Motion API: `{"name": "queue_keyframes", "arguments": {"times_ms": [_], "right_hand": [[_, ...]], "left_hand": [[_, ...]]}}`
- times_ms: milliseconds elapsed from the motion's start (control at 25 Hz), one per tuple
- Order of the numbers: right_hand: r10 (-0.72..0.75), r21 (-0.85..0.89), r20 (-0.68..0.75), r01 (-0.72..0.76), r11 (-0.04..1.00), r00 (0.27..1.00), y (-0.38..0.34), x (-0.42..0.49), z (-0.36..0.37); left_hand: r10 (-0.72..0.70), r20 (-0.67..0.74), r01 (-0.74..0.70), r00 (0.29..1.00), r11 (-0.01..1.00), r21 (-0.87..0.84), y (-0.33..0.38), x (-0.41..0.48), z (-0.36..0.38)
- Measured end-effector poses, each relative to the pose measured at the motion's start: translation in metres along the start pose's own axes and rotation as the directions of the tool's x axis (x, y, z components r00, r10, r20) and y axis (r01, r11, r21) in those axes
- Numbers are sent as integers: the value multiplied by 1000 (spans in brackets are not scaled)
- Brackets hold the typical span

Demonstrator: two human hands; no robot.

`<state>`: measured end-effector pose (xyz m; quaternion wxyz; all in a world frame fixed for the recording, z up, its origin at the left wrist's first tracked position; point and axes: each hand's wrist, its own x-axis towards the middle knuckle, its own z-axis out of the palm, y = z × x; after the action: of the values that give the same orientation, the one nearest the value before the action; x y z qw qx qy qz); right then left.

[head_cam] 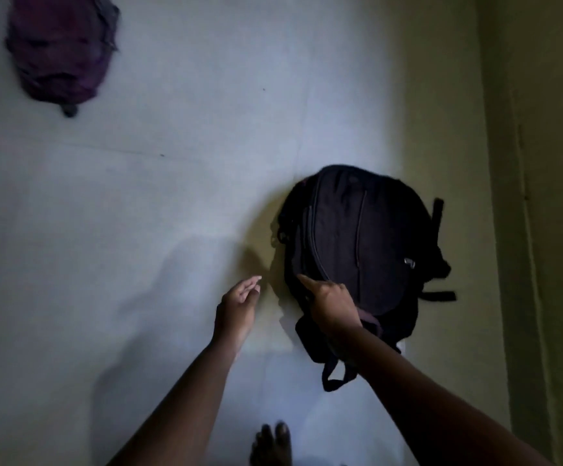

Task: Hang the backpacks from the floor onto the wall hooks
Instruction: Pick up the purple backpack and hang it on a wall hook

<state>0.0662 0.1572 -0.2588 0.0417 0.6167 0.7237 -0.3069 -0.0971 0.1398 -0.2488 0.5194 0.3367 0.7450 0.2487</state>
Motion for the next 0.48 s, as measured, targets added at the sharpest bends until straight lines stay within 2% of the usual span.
{"name": "queue_keyframes", "arguments": {"times_ms": [120,280,480], "right_hand": [[-32,66,39,29,997,999,-79,20,-50],[54,117,22,-56,992,998,-167,84,-85],[241,110,63,-247,963,968,-272,201,-110]], "left_hand": [[28,-20,-28,999,1000,-10,53,-7,-69],[51,-26,-51,998,998,-20,93,36,-162],[103,-17,-101,995,992,70,135,150,-300]]}}
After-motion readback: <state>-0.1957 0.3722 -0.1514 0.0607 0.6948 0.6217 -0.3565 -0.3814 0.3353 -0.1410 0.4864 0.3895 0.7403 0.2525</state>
